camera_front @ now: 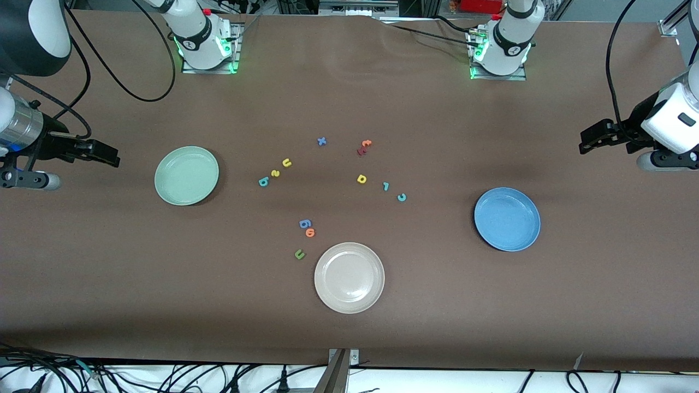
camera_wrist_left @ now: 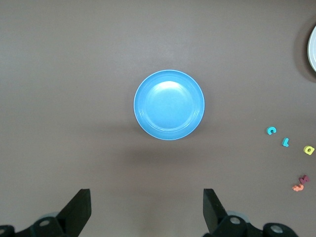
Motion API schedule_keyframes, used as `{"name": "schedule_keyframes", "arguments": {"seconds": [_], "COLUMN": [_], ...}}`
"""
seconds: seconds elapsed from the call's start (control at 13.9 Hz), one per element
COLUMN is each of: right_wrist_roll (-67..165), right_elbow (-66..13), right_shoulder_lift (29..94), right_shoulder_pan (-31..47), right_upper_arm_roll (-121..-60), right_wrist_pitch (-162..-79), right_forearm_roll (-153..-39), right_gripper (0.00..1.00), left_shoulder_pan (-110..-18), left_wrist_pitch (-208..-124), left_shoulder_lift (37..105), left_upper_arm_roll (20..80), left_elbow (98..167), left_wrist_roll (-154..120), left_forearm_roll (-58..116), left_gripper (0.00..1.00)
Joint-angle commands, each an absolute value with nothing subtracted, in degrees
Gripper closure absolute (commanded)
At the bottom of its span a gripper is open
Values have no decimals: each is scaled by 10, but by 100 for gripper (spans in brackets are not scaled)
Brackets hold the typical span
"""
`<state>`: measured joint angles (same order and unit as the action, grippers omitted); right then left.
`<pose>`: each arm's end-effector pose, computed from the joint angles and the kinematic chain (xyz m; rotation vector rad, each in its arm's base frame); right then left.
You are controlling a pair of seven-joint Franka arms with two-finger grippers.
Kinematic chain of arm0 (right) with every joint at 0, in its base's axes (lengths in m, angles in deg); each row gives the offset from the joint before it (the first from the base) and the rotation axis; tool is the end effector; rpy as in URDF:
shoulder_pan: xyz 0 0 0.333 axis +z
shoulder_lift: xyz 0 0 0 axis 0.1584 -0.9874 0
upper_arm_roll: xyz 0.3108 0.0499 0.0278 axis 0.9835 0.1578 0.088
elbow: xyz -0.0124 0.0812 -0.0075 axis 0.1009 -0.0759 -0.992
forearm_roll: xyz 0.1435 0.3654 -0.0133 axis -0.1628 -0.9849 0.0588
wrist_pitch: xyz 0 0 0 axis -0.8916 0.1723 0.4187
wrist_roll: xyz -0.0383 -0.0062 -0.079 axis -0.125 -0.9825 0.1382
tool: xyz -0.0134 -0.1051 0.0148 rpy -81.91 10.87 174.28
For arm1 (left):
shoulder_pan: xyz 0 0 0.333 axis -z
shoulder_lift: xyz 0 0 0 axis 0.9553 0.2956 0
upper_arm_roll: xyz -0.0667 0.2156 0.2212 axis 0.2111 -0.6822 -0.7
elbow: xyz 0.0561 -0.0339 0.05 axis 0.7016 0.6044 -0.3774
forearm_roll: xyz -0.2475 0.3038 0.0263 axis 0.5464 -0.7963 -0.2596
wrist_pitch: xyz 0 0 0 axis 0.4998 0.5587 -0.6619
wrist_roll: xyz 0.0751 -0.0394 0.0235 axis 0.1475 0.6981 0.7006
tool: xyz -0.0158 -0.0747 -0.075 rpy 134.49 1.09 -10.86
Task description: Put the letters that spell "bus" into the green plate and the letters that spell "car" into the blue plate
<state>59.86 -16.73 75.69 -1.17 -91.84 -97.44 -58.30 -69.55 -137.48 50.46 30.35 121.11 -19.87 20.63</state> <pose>0.6010 0.0137 0.5463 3.1019 -0.1320 -0.1446 0.5758 -0.0184 0.5883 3.1383 0.0518 -0.1263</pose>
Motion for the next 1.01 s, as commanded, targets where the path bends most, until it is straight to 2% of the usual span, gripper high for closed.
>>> {"name": "schedule_keyframes", "arguments": {"seconds": [0.0,0.93], "right_wrist_roll": [605,607], "right_elbow": [-164,-163], "right_shoulder_lift": [757,757], "right_shoulder_pan": [-10,-10], "right_upper_arm_roll": [-918,-918], "right_wrist_pitch": [-972,-972], "right_forearm_roll": [-589,-589], "right_gripper": [0,0], "left_shoulder_pan": [-695,-702], "left_wrist_pitch": [-1370,-1370], "left_shoulder_lift": [508,509], "left_upper_arm_roll": [301,300], "left_elbow": [1204,1203], "left_wrist_roll": [-207,-202], "left_forearm_roll": [216,218], "left_gripper": [0,0]}}
